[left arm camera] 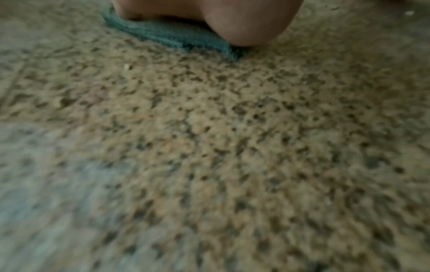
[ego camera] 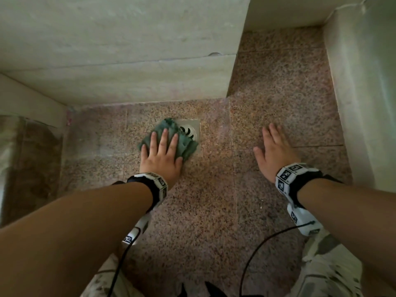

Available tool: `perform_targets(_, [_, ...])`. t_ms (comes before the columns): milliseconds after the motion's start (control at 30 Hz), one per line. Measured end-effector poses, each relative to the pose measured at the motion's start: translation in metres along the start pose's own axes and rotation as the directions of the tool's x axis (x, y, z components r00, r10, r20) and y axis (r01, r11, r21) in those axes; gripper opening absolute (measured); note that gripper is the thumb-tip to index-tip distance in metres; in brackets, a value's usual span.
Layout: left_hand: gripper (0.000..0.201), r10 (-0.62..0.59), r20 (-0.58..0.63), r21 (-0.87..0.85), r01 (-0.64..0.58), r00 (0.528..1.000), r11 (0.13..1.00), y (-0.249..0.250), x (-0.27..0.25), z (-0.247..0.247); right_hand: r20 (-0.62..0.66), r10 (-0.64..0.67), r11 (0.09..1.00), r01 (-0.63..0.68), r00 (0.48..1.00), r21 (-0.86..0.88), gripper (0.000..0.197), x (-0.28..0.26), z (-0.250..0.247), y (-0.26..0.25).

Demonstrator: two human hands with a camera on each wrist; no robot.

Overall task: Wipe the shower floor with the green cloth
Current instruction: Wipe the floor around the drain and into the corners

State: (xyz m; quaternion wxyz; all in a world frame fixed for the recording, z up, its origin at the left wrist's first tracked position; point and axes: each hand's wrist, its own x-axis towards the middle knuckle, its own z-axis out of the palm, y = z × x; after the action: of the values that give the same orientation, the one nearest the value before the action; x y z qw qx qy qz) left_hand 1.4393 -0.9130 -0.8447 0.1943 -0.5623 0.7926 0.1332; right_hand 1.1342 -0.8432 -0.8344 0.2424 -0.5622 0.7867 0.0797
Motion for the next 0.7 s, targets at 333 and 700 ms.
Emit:
perform_targets(333, [0.066,-0.186,0.049,-0.148,0.192,0.981,0.97,-0.028,-0.006,0.001,-0.029,0.04,0.996,-0.042,0.999,-0.078,0.074,0.002,0.012,-0.011])
perform_targets(700, [0.066,-0.337,0.193,-0.174,0.37,0.921,0.912,-0.122,-0.001,-0.016,0.064,-0.326,0.929,0.332,0.943,-0.163,0.083,0.015,0.01,-0.07])
